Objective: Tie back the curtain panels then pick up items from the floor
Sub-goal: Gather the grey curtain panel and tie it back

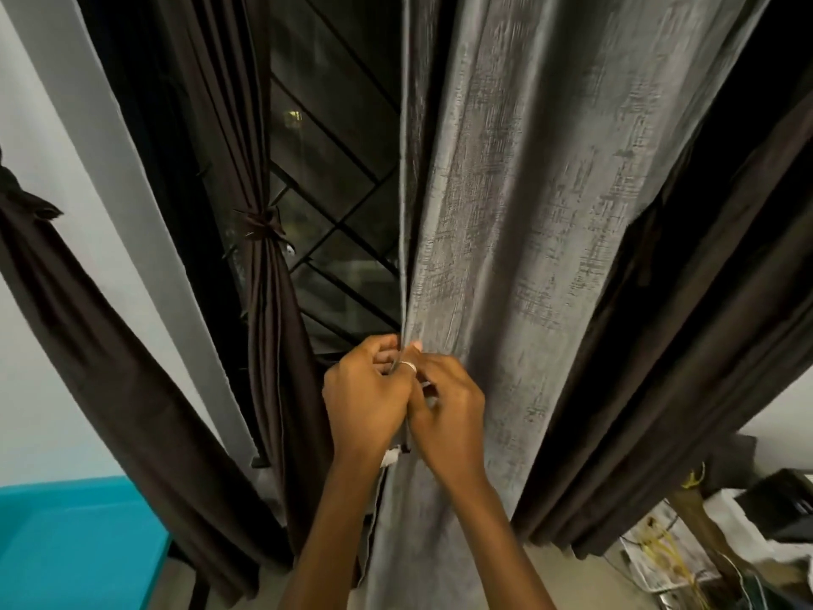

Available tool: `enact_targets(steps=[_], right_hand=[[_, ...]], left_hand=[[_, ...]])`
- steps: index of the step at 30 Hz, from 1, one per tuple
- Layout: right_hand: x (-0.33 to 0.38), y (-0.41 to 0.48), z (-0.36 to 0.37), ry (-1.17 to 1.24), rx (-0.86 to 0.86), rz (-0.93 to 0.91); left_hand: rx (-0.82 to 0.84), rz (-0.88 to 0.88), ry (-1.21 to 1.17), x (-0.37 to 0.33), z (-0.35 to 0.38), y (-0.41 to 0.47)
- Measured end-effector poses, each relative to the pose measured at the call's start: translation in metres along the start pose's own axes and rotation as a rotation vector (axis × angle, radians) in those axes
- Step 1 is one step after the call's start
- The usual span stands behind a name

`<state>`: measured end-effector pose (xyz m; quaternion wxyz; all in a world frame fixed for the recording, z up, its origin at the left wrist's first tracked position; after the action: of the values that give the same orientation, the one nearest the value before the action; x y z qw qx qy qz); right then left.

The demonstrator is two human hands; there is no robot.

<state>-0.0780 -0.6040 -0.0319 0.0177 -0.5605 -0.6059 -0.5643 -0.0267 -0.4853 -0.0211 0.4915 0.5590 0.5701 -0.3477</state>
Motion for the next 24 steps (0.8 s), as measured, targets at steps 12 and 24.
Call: enact_targets(steps=[12, 24], right_hand=[[-0.069, 0.017, -0.128, -0.31, -0.408, 0.264], [-0.05, 0.001, -0.096, -0.43, -0.39, 0.134]], left_hand=[[-0.078, 0.09, 0.036, -0.001, -0.004, 0.014], [-0.124, 0.16, 0.08, -0.004, -0.004, 0.01]])
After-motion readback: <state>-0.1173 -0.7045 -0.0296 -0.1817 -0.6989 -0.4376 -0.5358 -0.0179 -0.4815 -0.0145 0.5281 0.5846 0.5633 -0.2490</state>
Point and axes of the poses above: each hand's wrist, its own y-axis towards the middle knuckle, its own z-axis out of the palm, x = y × z, the point moved 7 cm from there along y, towards the middle knuckle, and after that the axes turned 7 degrees about -z, right-handed, at the moved point
